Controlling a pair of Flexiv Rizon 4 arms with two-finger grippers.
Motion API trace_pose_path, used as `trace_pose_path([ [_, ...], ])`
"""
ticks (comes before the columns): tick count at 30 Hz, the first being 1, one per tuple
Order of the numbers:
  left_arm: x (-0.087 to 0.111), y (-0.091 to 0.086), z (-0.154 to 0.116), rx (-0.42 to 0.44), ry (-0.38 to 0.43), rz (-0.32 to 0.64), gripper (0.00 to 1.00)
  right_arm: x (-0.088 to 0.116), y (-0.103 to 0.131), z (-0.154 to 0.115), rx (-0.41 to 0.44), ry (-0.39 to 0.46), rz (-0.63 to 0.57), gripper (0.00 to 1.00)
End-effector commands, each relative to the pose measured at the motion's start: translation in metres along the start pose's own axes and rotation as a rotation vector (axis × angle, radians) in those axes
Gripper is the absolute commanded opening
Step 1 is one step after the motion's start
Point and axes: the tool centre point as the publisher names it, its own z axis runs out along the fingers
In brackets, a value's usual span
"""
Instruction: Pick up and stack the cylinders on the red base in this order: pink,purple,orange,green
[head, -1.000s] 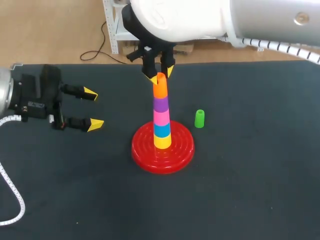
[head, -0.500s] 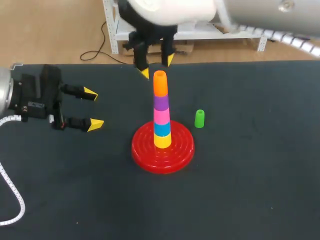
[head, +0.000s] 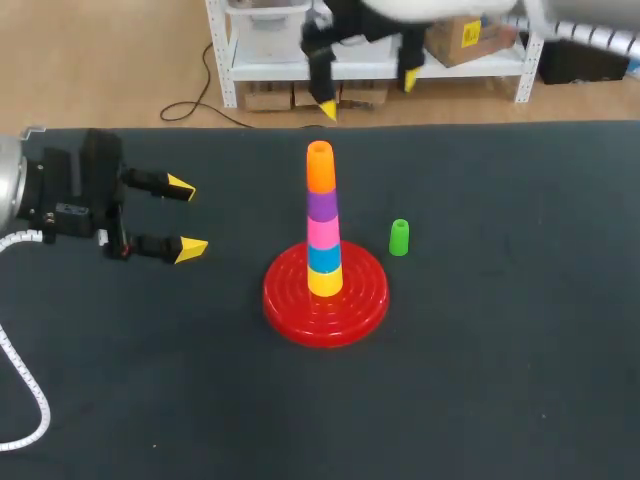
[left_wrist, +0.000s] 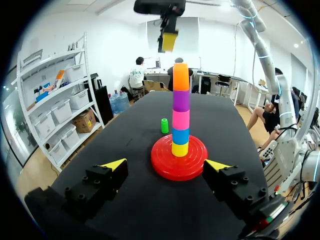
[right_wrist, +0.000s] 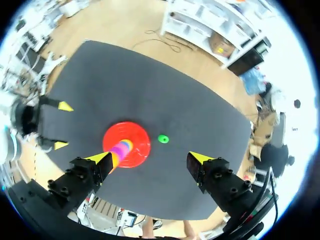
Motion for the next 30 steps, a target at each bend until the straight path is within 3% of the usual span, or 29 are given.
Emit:
trace_pose_path([
  [1,0.002,0.000,0.000,-0.003,-0.006,0.003,1.00,-0.011,-0.009,0.036,0.021,0.050,0.032,1.00],
  [11,0.002,0.000,0.000,-0.003,-0.006,0.003,1.00,-0.027,-0.020,0.118,0.029,0.158,0.046,1.00],
  [18,0.002,0.000,0.000,-0.003,-0.006,0.003,1.00,-0.036,-0.024,0.154,0.030,0.233,0.067,1.00],
  [30,0.002,0.000,0.000,-0.003,-0.006,0.003,1.00,-0.012,-0.028,0.186,-0.020,0.293,0.090,1.00],
])
